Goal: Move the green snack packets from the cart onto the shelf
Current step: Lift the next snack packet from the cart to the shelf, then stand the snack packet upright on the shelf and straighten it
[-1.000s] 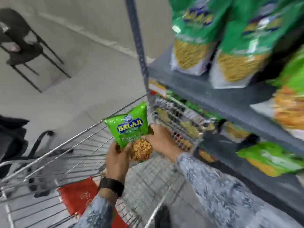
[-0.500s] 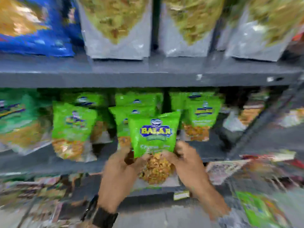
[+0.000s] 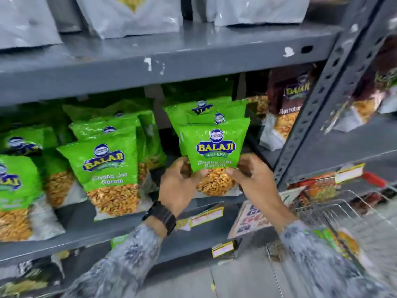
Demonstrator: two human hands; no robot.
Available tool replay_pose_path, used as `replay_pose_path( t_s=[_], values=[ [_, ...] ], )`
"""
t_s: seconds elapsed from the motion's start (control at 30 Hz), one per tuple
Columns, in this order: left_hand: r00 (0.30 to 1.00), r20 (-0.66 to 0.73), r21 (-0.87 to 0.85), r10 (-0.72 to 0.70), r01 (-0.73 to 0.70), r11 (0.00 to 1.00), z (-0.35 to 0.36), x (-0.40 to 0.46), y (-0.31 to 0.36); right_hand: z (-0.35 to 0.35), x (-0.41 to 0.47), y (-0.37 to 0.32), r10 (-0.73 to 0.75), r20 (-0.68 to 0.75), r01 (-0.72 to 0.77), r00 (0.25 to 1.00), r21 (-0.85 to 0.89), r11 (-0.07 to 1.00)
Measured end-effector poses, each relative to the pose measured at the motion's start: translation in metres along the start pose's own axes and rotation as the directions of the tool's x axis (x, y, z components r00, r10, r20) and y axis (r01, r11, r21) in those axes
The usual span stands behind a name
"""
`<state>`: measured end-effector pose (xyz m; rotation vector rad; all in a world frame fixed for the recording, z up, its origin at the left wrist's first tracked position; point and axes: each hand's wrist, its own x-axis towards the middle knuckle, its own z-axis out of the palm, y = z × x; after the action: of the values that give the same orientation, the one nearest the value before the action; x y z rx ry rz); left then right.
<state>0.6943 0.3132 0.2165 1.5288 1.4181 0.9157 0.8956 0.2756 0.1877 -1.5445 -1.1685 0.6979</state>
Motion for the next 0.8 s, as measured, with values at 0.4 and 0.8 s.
replay_pose_path(
  t_s=[0.4,0.8],
  values=[
    [0.992,-0.123,-0.170,0.008,-0.029,0.985,-0.028,0.045,0.079,-0.010,-0.015,0.036,0.058,0.087,-0.016,0.995,-0.420,0.907],
    [0.998,0.054,-0.250,-0.037,0.050,0.967,-0.031,0.022,0.025,0.010,-0.050,0.016,0.057,0.023,-0.058,0.998,0.064,0.996]
  ],
)
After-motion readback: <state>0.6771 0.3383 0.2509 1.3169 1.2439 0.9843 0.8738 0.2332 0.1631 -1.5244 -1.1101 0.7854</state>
